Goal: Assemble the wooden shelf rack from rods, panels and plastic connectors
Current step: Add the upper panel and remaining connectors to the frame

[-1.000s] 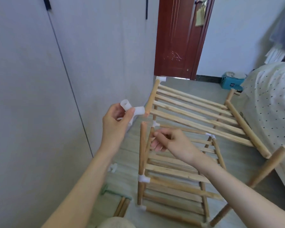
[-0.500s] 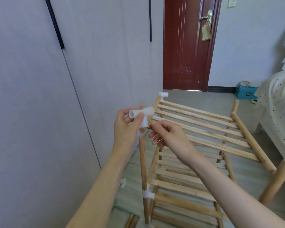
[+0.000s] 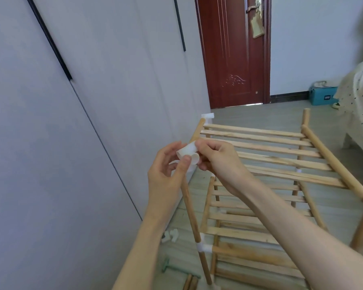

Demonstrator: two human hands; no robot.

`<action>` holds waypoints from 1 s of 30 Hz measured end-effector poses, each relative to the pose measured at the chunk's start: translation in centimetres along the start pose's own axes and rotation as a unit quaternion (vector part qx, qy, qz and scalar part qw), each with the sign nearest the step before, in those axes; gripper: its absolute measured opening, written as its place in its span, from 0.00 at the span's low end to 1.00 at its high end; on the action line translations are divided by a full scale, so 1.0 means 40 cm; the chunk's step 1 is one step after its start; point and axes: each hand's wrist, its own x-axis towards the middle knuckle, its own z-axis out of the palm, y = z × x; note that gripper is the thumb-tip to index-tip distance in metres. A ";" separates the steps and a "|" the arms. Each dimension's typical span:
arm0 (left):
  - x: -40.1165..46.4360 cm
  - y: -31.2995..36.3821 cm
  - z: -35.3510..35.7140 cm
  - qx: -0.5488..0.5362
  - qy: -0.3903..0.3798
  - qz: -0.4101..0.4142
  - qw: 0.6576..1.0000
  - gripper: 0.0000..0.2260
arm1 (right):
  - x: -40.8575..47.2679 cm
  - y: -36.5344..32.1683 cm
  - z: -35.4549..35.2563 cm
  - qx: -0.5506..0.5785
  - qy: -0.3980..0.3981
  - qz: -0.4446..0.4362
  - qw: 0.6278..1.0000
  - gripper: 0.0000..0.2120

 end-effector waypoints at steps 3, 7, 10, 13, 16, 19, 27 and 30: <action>0.002 -0.001 -0.002 0.004 -0.021 -0.019 1.000 0.15 | 0.006 0.003 -0.005 0.004 -0.007 0.024 1.000 0.14; -0.001 -0.006 0.012 0.045 -0.045 -0.027 0.998 0.14 | 0.010 0.007 -0.003 0.005 0.003 0.030 1.000 0.15; 0.003 -0.013 0.016 0.051 -0.010 -0.031 0.998 0.11 | 0.010 0.008 -0.001 -0.012 -0.002 0.034 0.999 0.11; 0.007 -0.021 0.001 0.046 0.046 -0.040 0.997 0.10 | 0.014 0.011 -0.003 -0.015 0.004 0.022 1.000 0.09; 0.012 -0.038 -0.020 0.043 0.078 -0.072 0.993 0.09 | 0.015 0.030 -0.009 -0.220 0.065 -0.069 0.971 0.10; 0.010 -0.058 -0.025 0.058 0.068 -0.097 0.991 0.08 | 0.017 0.052 -0.026 -0.441 0.077 -0.148 0.882 0.09; -0.001 -0.074 -0.022 0.062 0.051 -0.115 0.990 0.09 | 0.020 0.091 -0.039 -0.616 -0.017 -0.120 0.779 0.15; -0.002 -0.073 -0.016 0.058 0.053 -0.119 0.990 0.08 | 0.019 0.096 -0.038 -0.642 -0.015 -0.115 0.758 0.15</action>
